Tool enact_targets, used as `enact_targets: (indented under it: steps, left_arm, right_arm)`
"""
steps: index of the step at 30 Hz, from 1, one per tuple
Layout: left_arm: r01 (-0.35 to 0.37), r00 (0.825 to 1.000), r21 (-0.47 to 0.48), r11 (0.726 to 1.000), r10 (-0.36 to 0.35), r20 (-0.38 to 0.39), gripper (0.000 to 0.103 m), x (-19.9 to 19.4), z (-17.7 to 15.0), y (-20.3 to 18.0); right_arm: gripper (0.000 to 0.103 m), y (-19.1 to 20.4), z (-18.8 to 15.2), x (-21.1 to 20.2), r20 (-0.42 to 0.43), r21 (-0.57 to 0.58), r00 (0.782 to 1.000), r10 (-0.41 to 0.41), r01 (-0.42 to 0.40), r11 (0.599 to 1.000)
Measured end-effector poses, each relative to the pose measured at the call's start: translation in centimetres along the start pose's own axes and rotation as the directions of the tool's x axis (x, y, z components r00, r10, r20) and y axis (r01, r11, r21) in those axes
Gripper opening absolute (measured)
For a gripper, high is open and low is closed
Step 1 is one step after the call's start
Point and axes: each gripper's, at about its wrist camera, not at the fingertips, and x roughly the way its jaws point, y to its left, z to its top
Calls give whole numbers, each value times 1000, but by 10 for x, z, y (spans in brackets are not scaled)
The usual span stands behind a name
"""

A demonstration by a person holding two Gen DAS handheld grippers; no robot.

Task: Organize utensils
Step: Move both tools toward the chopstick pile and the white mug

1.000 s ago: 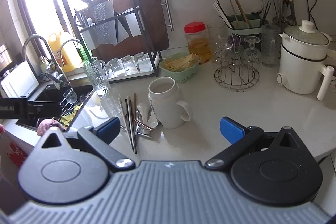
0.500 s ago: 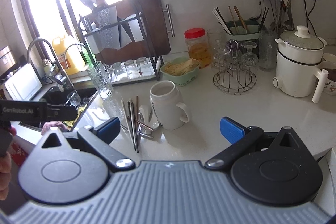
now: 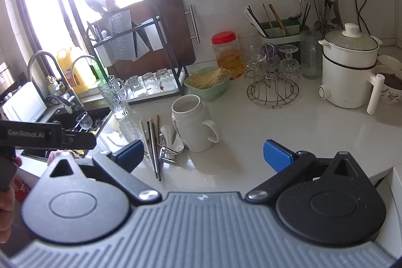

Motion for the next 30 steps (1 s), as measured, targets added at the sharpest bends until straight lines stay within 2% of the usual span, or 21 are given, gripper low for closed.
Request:
enact_targets:
  steps: [22, 30]
  left_arm:
    - [11, 1000, 16, 1000, -11, -16, 102, 4, 2, -3]
    - [5, 1000, 11, 1000, -5, -26, 102, 10, 0, -4]
  right_arm:
    - [103, 4, 0, 4, -22, 9, 999, 49, -49, 999]
    - [103, 1, -1, 7, -29, 11, 999, 44, -44, 999]
